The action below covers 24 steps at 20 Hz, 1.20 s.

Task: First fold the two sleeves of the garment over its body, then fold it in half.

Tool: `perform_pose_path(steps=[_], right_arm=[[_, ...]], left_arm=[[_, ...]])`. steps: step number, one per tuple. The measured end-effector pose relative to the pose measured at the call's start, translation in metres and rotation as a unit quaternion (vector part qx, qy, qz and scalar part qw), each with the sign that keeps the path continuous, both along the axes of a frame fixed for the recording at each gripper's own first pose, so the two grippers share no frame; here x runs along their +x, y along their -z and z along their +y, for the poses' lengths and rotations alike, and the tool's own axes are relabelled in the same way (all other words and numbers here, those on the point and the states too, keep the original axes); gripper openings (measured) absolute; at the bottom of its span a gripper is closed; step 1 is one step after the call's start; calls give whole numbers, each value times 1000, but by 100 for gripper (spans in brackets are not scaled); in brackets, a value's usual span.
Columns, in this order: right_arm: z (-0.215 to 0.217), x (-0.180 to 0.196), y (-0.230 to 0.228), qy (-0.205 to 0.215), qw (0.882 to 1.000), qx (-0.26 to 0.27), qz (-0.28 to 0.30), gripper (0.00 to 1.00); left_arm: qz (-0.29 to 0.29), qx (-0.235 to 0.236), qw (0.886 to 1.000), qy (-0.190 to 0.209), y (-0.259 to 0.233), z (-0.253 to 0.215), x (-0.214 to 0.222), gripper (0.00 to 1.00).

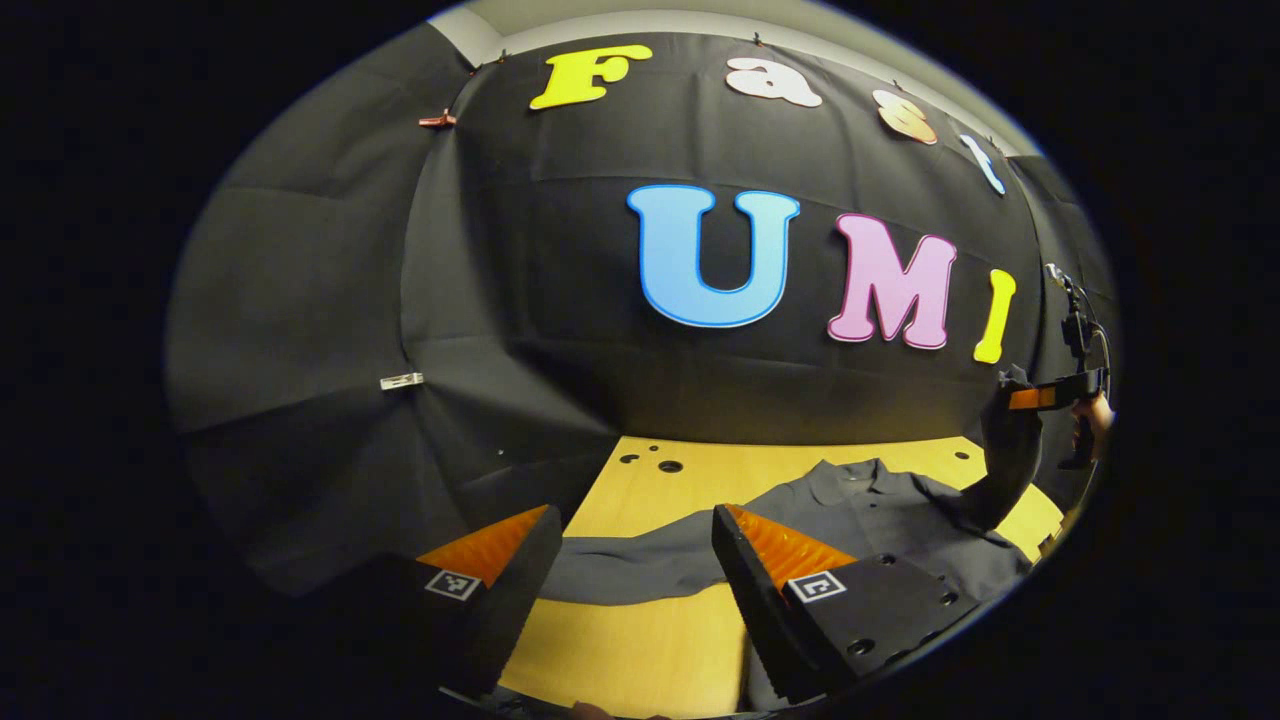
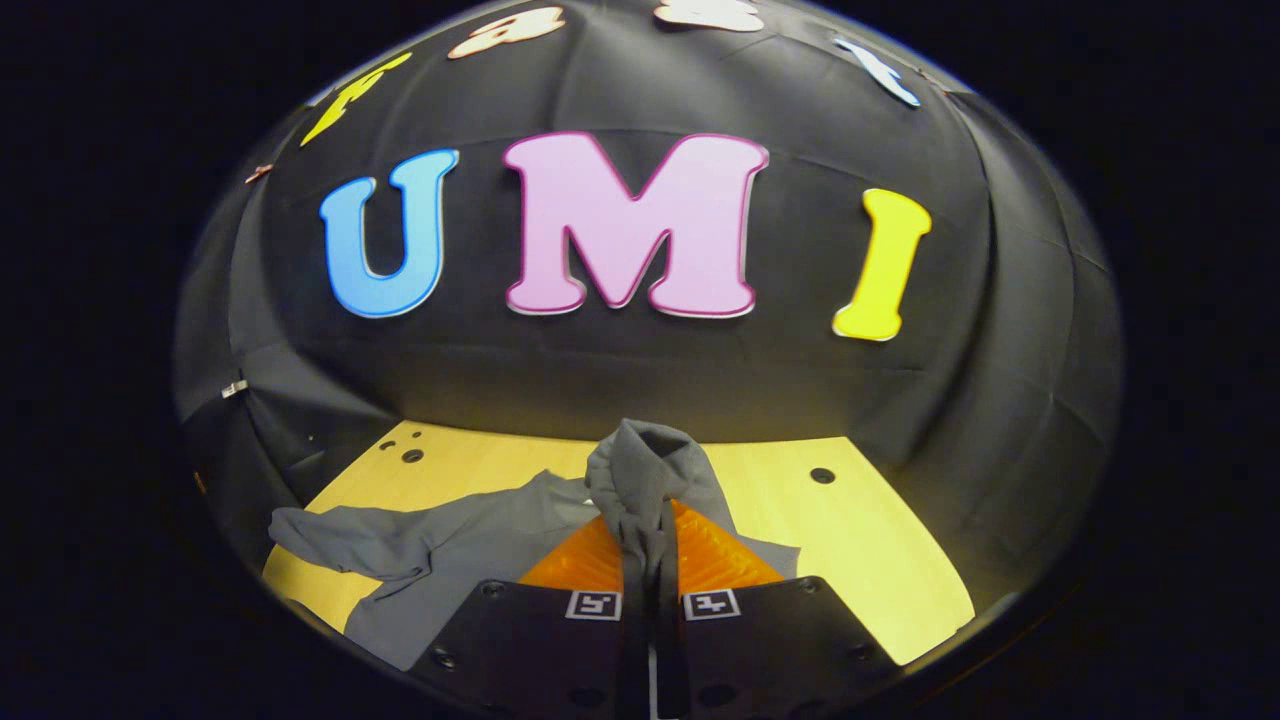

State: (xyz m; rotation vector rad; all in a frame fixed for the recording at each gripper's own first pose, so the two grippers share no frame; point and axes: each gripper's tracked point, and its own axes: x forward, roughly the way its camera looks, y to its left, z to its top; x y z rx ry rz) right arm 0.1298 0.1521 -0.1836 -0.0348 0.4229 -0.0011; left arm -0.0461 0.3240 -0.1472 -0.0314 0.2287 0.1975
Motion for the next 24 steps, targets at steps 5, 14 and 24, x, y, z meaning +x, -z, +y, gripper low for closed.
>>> perform_pose_path(steps=[5,14,24], right_arm=[[54,4,46,-24,999,1,37,8],[107,1,156,-32,991,9,127,8],[147,-16,234,-54,975,43,210,13]], left_arm=[[14,-13,999,-27,33,44,0,95],[52,-58,997,-24,105,86,20,95],[110,-106,987,-41,177,119,58,95]])
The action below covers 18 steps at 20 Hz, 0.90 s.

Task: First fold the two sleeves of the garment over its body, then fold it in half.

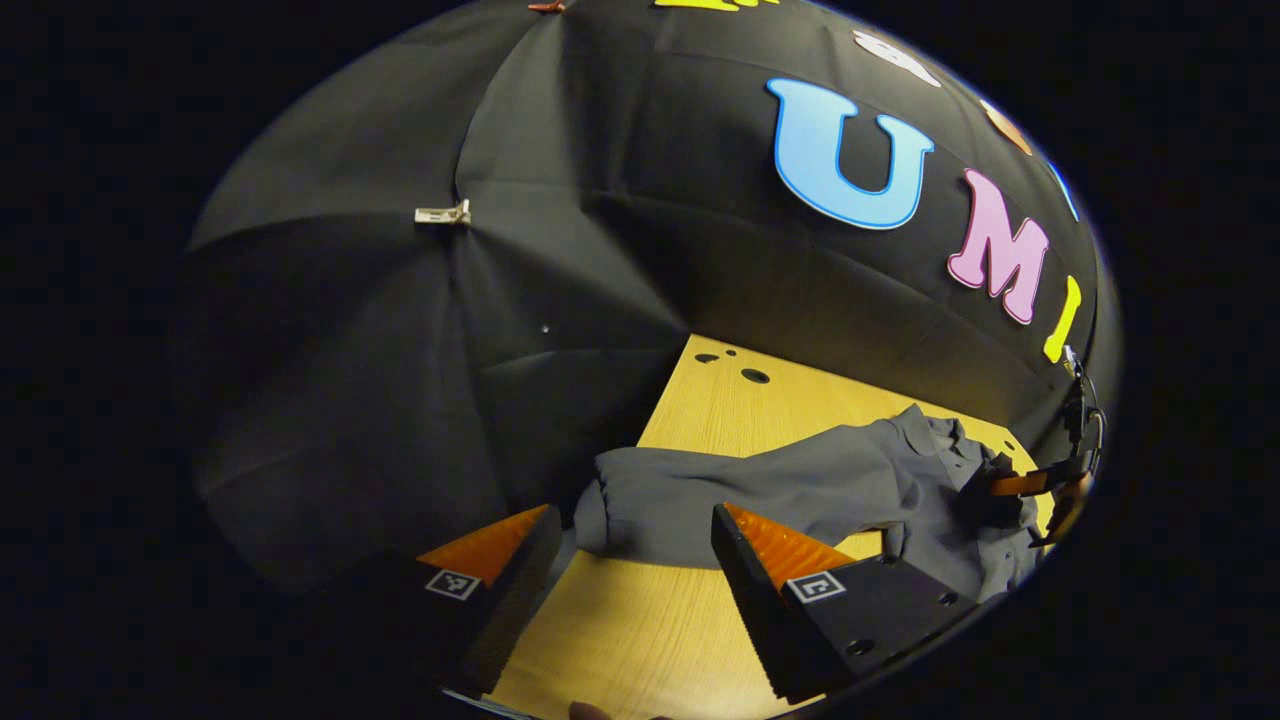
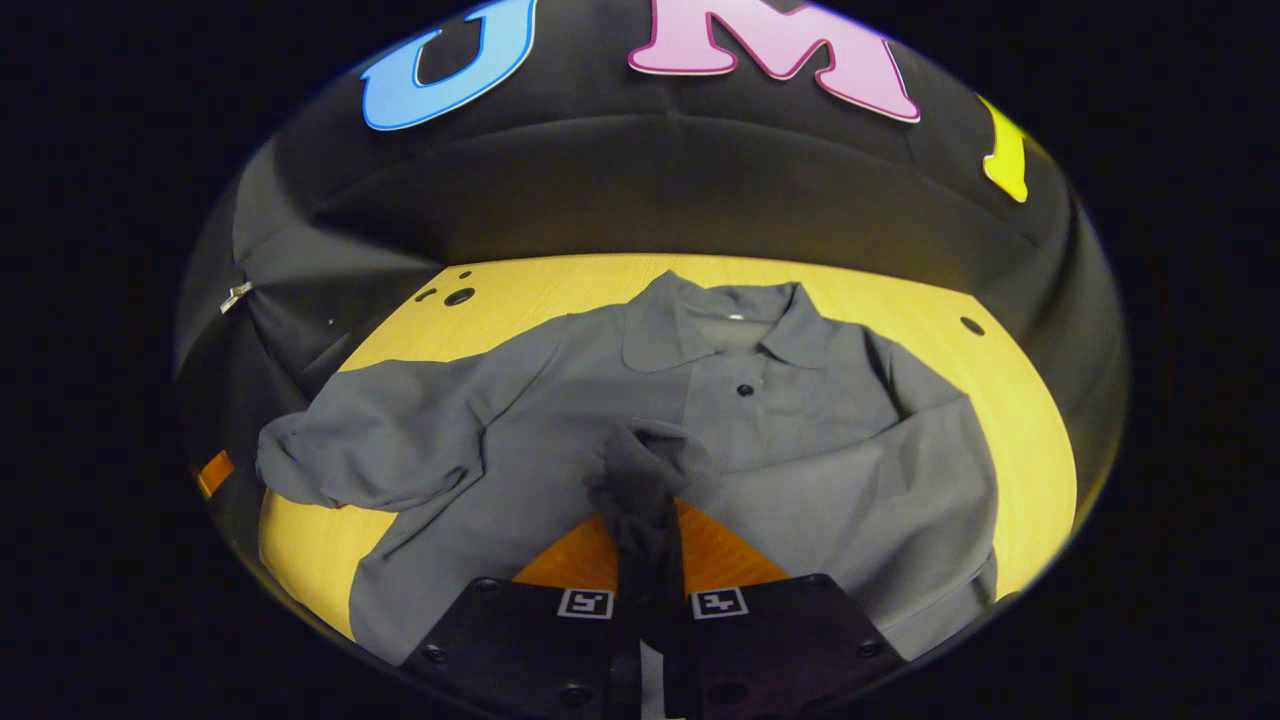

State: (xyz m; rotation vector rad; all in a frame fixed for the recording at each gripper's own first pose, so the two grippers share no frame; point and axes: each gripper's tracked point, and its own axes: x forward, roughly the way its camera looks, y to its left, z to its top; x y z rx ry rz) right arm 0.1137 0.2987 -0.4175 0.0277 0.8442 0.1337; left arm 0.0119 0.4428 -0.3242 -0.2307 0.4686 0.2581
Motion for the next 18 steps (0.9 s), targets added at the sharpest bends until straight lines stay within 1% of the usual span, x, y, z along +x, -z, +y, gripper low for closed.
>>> perform_pose_path(steps=[1,2,3,4,5,6,7,8,10,11,12,13,14,18], right_arm=[[5,-4,3,-3,1000,12,9,16],[10,-7,4,-7,1000,25,16,16],[15,-11,5,-11,999,39,21,28],[17,-15,3,-12,998,48,24,25],[19,-18,2,-14,998,59,28,28],[24,-24,0,-17,997,72,32,37],[30,-29,-2,-22,995,87,37,41],[36,-36,-6,-28,994,102,40,51],[49,-45,-19,-45,989,136,42,55],[53,-50,-27,-54,987,148,39,55],[57,-53,-37,-62,986,153,31,60],[56,-58,-45,-68,985,155,25,61],[54,-67,-52,-72,985,158,22,60],[30,-104,-75,-69,984,165,19,60]], left_arm=[[6,-3,1000,-2,6,2,5,95],[12,-8,1000,-3,14,2,10,95],[18,-11,1000,-6,20,5,13,90],[25,-13,1000,-11,27,8,15,95],[34,-16,999,-18,36,11,18,95],[42,-19,999,-26,45,13,18,95],[50,-23,998,-32,49,15,18,95],[55,-27,998,-36,54,14,18,95],[59,-33,997,-35,58,11,20,95],[62,-33,997,-33,59,10,23,95],[63,-32,997,-31,61,9,25,91],[65,-31,997,-31,63,9,29,91],[68,-28,997,-30,65,9,32,95],[100,-28,995,-15,82,6,39,95]])
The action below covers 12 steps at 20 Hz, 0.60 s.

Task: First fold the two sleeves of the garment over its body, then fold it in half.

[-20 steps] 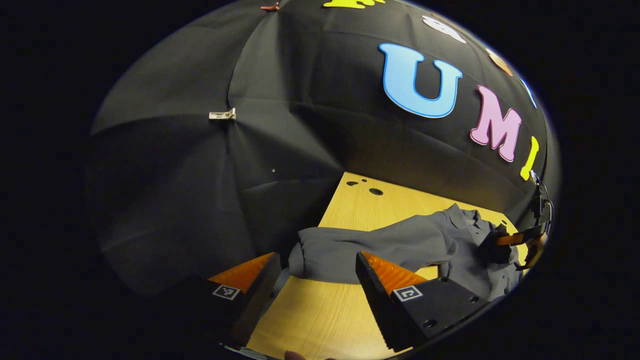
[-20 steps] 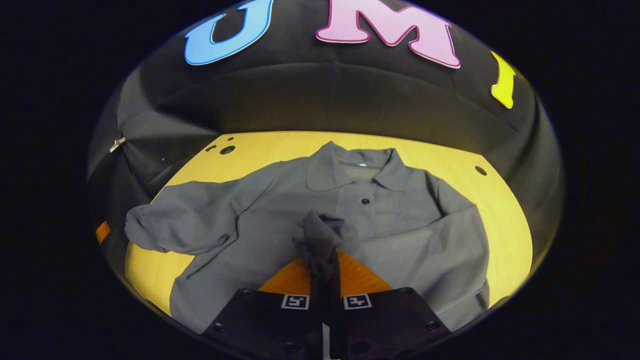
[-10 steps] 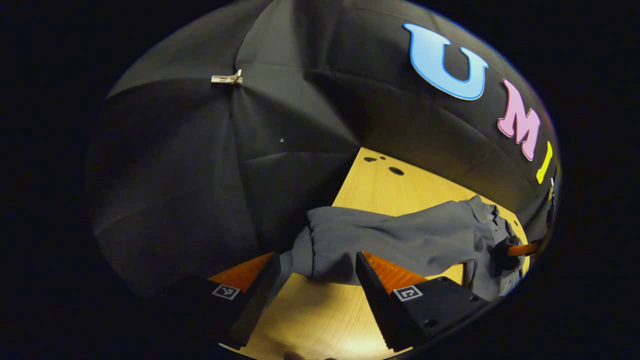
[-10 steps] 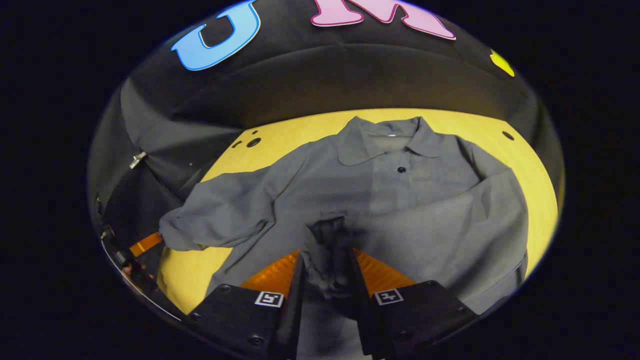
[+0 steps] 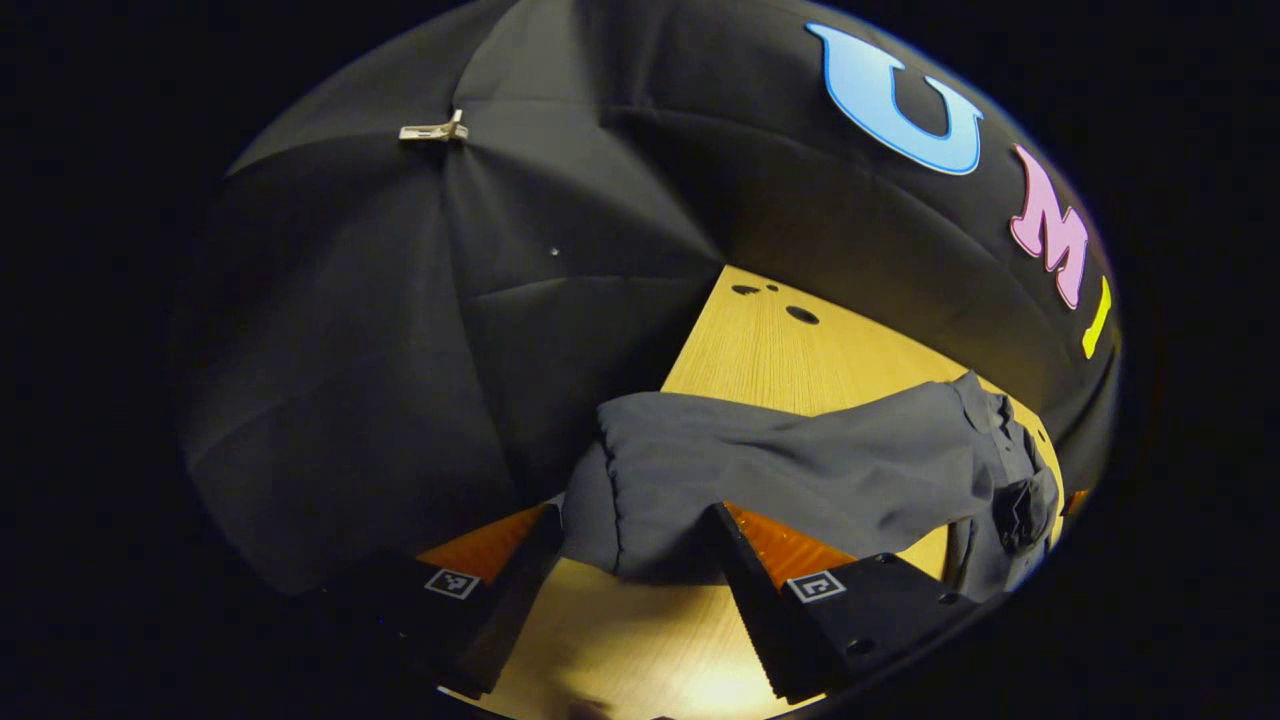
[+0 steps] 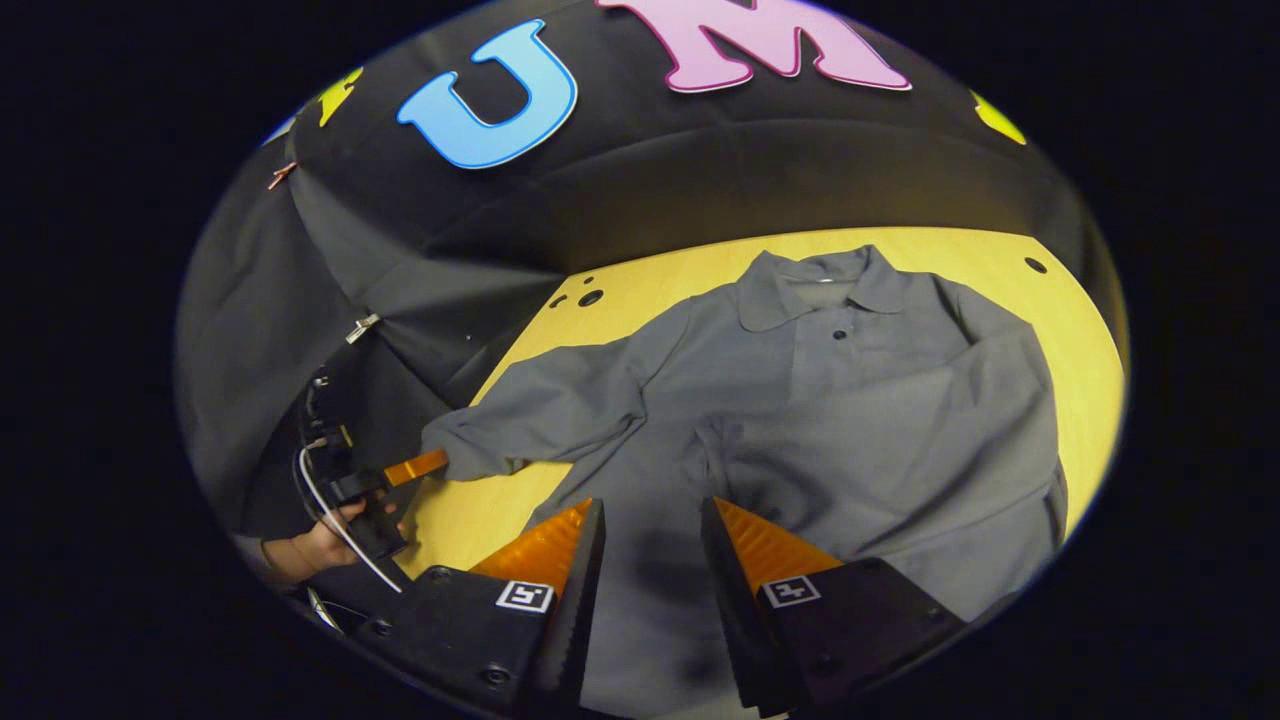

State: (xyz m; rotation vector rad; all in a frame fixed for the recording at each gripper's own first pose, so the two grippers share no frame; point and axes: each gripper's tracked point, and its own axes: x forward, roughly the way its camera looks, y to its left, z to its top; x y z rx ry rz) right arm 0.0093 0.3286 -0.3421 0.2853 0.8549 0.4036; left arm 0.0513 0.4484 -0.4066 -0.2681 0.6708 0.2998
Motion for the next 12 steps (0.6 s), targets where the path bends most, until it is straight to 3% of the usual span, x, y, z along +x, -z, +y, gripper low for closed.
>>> perform_pose_path(steps=[1,2,6,7,11,12], right_arm=[[-10,-8,-4,3,1000,-2,-1,60],[-20,-17,-6,6,1000,-7,0,60],[-57,-47,-14,40,999,-4,10,60],[-66,-52,-15,48,999,-5,9,60],[-98,-73,-12,73,997,-16,14,61],[-106,-72,-13,79,997,-17,13,60]], left_arm=[[6,-1,1000,2,4,1,1,89],[9,-2,1000,4,7,1,3,95],[13,6,1000,-8,4,9,0,92],[19,16,1000,-13,5,12,-2,83],[53,71,996,-13,-3,16,-9,26],[46,73,996,-9,-8,12,-8,20]])
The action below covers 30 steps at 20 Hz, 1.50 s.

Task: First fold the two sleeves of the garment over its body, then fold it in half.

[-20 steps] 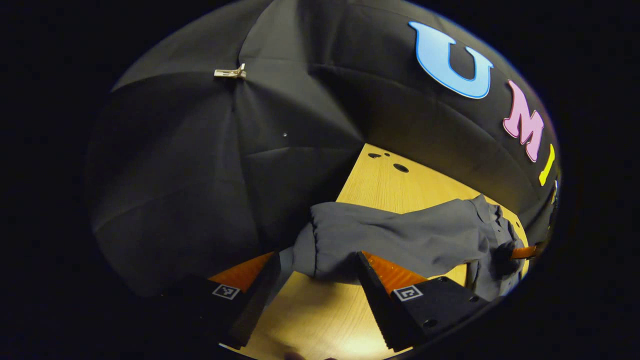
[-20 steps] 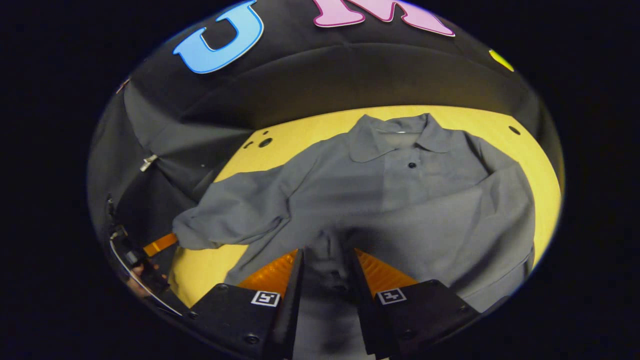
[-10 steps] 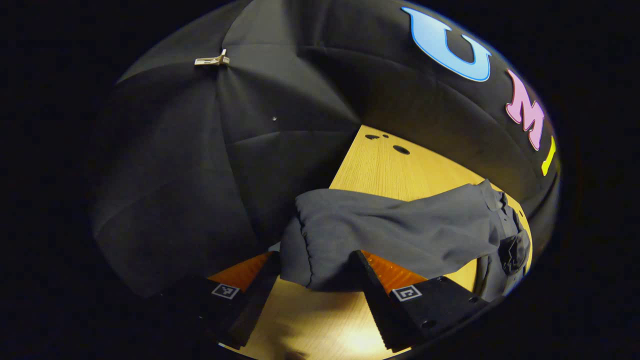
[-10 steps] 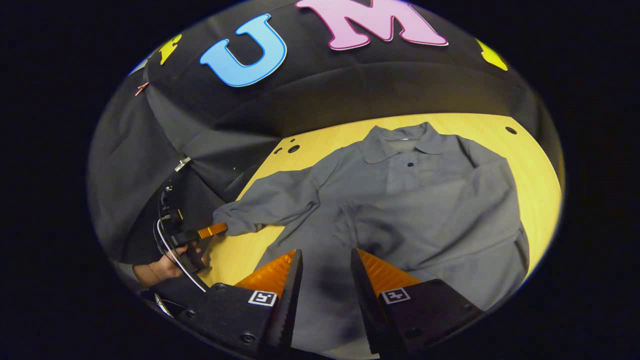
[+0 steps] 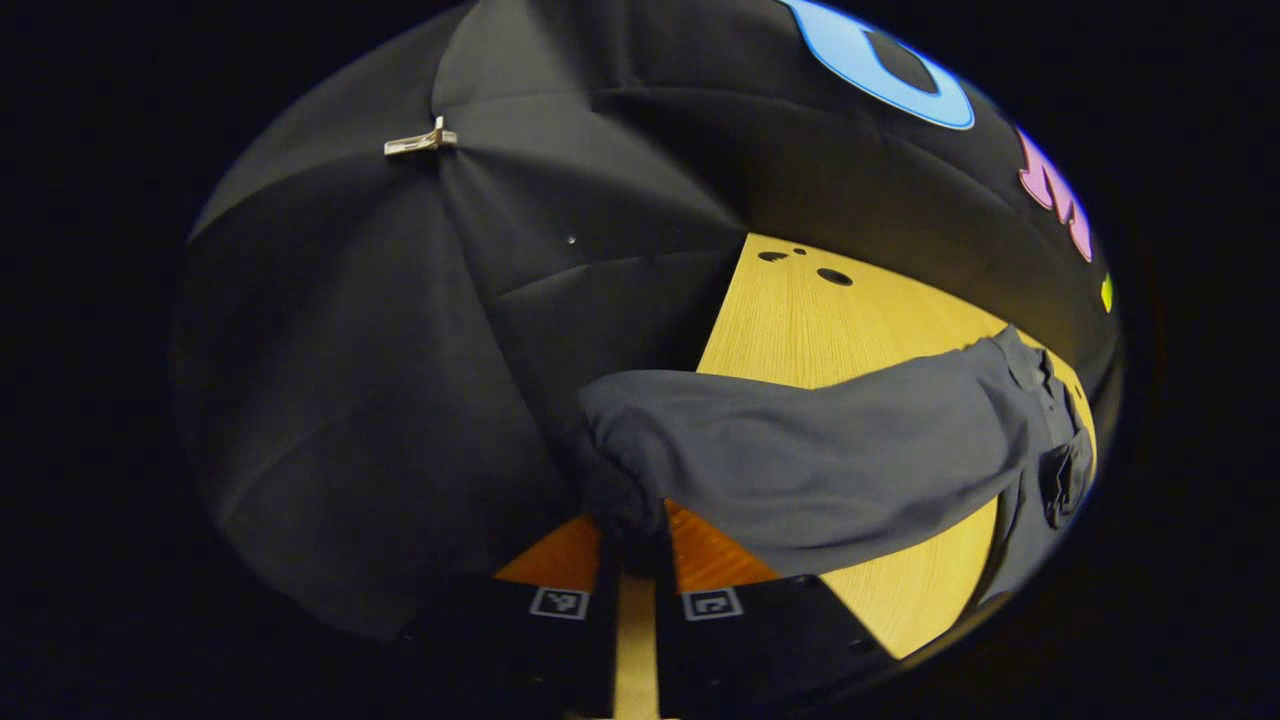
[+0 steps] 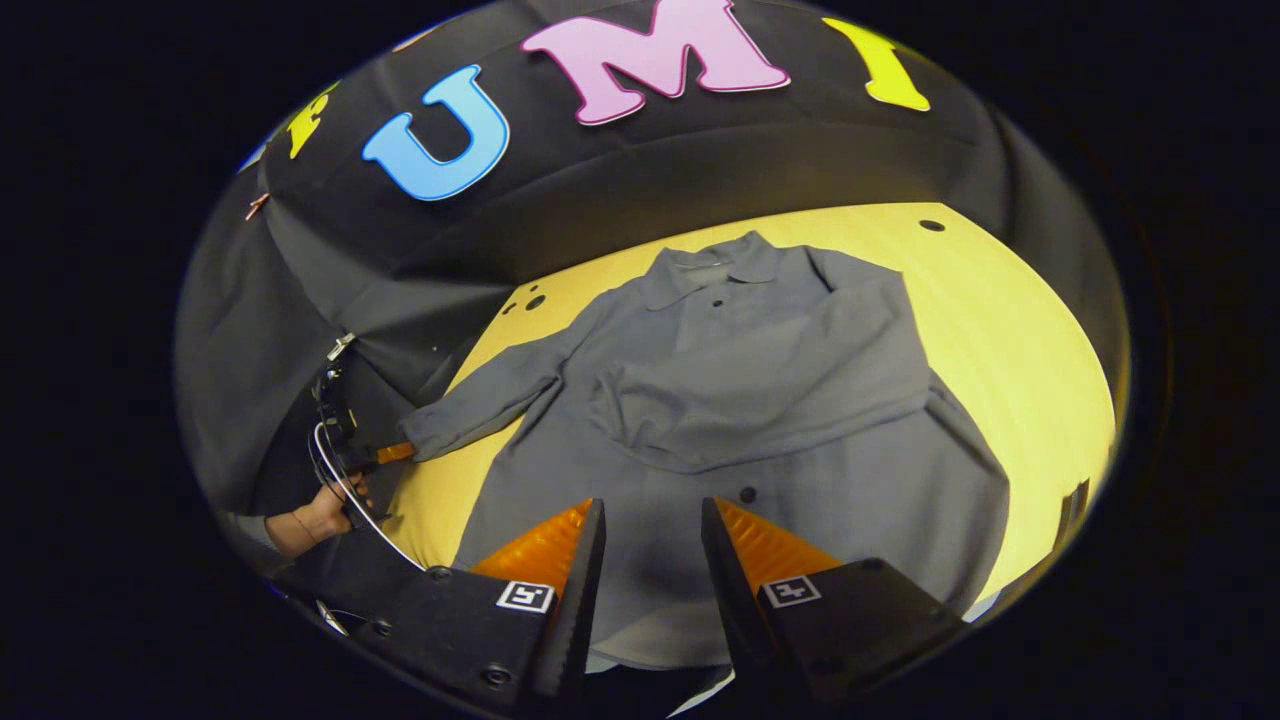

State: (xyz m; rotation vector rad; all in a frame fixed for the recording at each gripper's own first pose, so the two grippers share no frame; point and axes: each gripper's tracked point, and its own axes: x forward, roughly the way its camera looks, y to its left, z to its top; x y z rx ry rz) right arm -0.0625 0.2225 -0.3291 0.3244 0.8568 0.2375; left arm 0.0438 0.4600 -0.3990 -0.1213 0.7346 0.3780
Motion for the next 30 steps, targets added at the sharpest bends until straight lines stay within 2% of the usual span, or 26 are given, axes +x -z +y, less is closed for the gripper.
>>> perform_pose_path(steps=[1,3,6,9,10,11,13,14,15,16,17,18,22,30], right_arm=[[-7,1,-3,7,1000,1,-3,60],[-17,4,-15,17,1000,11,-17,60],[-36,1,-24,13,1000,5,-27,60],[-55,1,-39,16,999,6,-40,60],[-59,1,-41,17,999,6,-45,47],[-66,0,-45,17,999,4,-50,60],[-80,0,-49,14,998,-3,-58,60],[-86,-1,-51,13,998,-4,-61,63],[-93,-1,-52,13,998,-4,-63,64],[-100,0,-53,13,998,-2,-65,55],[-107,2,-54,15,998,-2,-67,84],[-115,5,-53,18,998,-2,-68,72],[-143,13,-49,30,997,-1,-71,73],[-195,7,-33,58,996,1,-60,73]], left_arm=[[-13,3,1000,5,-10,-2,1,14],[-37,19,999,14,-34,-7,0,12],[-47,47,997,26,-62,-21,-5,12],[-69,53,996,24,-97,-42,-9,12],[-80,50,995,21,-110,-51,-12,11],[-93,45,994,18,-125,-60,-12,12],[-117,32,992,18,-149,-84,-13,11],[-125,29,991,21,-160,-94,-14,14],[-132,26,991,26,-171,-106,-12,12],[-139,23,990,31,-183,-118,-11,12],[-145,16,989,36,-194,-132,-8,12],[-151,7,988,42,-203,-150,-6,12],[-165,-22,984,70,-227,-215,5,12],[-158,-20,976,151,-232,-342,31,11]])
